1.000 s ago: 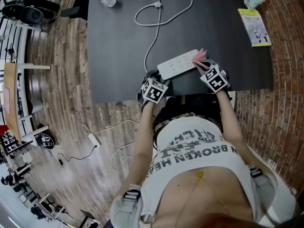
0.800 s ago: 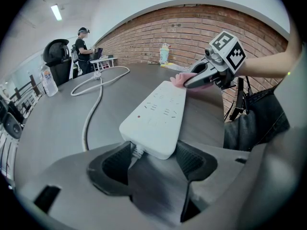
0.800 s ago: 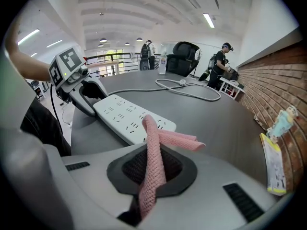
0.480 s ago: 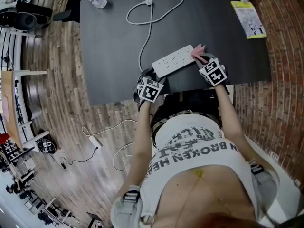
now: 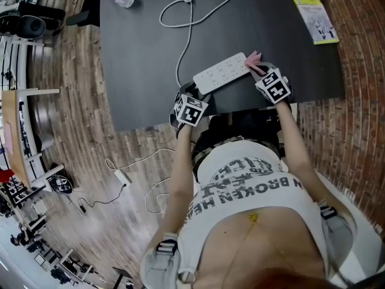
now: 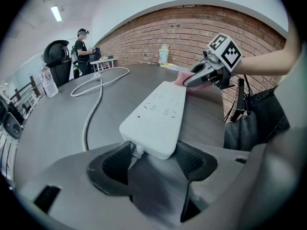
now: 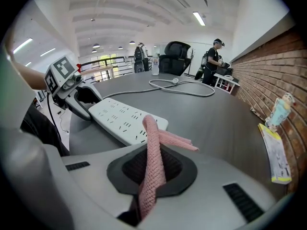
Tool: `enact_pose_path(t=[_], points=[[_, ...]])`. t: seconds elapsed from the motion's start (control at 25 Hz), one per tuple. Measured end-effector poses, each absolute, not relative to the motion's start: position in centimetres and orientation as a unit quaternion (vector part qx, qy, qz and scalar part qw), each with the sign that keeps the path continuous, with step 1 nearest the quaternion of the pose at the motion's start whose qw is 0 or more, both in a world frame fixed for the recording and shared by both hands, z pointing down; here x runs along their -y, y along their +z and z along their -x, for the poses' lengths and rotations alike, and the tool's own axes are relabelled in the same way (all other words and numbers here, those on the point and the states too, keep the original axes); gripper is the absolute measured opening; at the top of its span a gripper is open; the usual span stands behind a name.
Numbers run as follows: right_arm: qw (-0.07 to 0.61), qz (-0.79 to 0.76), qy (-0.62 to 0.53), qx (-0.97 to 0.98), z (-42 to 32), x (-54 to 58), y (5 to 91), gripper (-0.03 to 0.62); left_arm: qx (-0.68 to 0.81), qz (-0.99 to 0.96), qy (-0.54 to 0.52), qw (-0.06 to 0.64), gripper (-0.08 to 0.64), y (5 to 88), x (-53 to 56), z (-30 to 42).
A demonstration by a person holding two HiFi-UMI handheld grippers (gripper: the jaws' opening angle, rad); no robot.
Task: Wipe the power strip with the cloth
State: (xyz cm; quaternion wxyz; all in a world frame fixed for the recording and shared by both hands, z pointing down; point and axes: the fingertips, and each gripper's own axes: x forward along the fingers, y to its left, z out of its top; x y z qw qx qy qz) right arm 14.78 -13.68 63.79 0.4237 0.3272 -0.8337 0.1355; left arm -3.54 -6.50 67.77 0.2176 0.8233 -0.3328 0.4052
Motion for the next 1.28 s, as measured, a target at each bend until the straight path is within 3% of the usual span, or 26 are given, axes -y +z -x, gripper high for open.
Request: enact_pose_path(t=[0.56, 0.68, 0.8, 0.96, 1.28], points=[[0.446, -0.327, 0.124, 0.824, -14.4, 13.6, 63.7, 0.017, 0.323, -0.837, 0.39, 0.211, 0.278, 67.4, 6.4, 4.1], [0.427, -0.287, 0.094, 0.852, -12.8, 12.8, 62.3, 0.017, 0.343, -0.842, 0.375, 0.182, 0.276, 64.8, 6.6, 4.6], [0.388, -0.229, 0.06, 0.891, -10.0, 11.6, 60.0, 0.017, 0.365, -0.863, 0.316, 0.15, 0.236, 60.1, 7.2, 3.9], [0.318, -0.188, 0.038, 0.929, -7.1, 9.9, 56.3, 0.015, 0.388, -0.885, 0.22, 0.137, 0.043, 54.5, 7.4, 2.5], [0.183, -0.219, 0.031, 0.958, -4.6, 7.9, 47.2, 0.017, 0.418, -0.896, 0.092, 0.122, 0.008, 46.4, 6.5, 1.5]])
